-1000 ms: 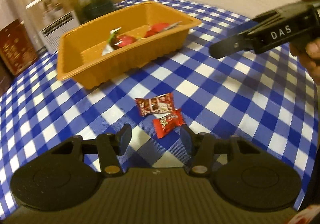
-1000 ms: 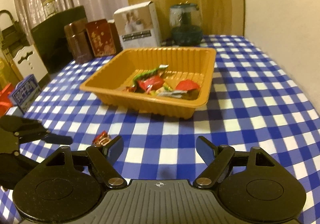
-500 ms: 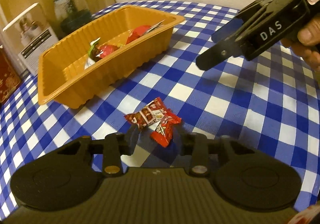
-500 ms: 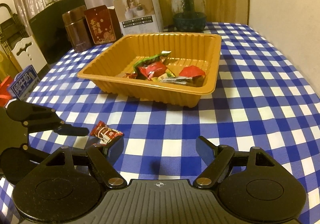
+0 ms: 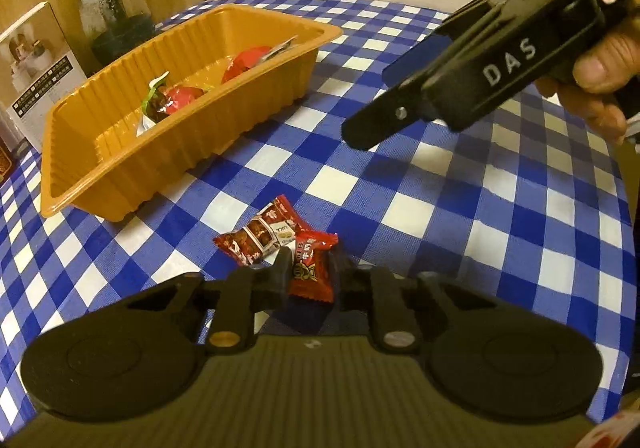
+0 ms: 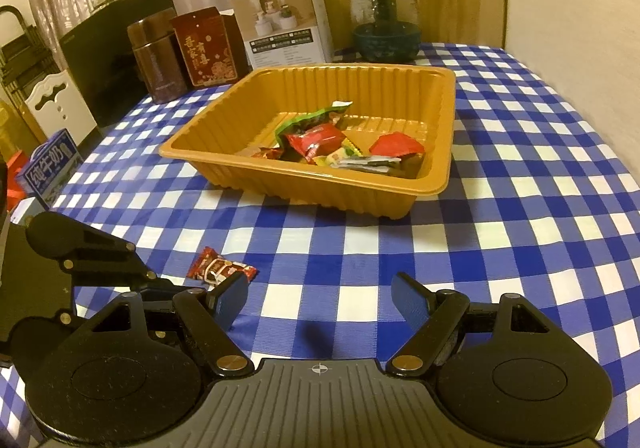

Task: Organize snacks
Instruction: 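Grasp a small red candy with the left tool while the right tool grasps a brown-red candy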

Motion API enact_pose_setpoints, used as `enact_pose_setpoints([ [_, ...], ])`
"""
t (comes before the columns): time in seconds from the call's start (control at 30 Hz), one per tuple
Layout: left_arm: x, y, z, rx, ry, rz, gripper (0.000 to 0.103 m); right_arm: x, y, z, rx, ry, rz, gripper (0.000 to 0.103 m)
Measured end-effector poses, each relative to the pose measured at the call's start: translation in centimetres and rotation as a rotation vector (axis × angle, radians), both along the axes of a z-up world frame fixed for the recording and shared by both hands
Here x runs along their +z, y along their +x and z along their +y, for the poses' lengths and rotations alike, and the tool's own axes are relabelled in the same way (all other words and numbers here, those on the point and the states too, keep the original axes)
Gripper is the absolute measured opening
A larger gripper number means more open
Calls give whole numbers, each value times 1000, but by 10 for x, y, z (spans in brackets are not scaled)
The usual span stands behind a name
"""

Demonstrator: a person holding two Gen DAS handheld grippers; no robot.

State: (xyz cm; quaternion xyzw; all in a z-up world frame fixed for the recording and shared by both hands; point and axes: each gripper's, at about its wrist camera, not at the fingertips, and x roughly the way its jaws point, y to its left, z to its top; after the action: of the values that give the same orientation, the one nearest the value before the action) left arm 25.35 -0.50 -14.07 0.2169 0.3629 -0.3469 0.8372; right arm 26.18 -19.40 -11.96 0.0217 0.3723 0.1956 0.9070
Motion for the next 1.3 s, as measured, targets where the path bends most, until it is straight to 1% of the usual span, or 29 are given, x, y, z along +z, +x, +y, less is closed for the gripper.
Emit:
enact_pose_setpoints([
  [0.1,7,-2,7,47,-18,7,14,0,1,8,45,-25,-24,79],
  [0.3,13,1,28,203,-46,32,13,-6,6,30,177,-71,-47,79],
  [0.4,14,4,33,247,-48,33,13,-8,9,42,275,-81,-62,79],
  [0.47,15,7,37,280,-62,48,14,-11,11,50,348,-97,-82,78],
  [0.53,14,10,39,308,-61,57,13,-16,15,56,403,-117,-82,68],
  [0.63,15,12,44,339,-59,62,13,-26,21,62,443,-144,-69,60],
  [0.7,16,14,48,359,-63,65,13,-30,23,65,476,-164,-77,56],
  [0.8,16,17,52,394,-77,80,13,-35,23,72,526,-193,-103,54],
  [0.97,15,17,51,404,-84,87,13,-37,27,80,556,-203,-122,53],
  [1.07,14,17,48,399,-80,90,13,-39,30,83,577,-208,-123,51],
  [1.13,14,17,46,398,-78,92,13,-43,32,84,579,-215,-112,47],
  [1.3,14,18,44,398,-77,92,13,-44,27,85,594,-232,-128,43],
])
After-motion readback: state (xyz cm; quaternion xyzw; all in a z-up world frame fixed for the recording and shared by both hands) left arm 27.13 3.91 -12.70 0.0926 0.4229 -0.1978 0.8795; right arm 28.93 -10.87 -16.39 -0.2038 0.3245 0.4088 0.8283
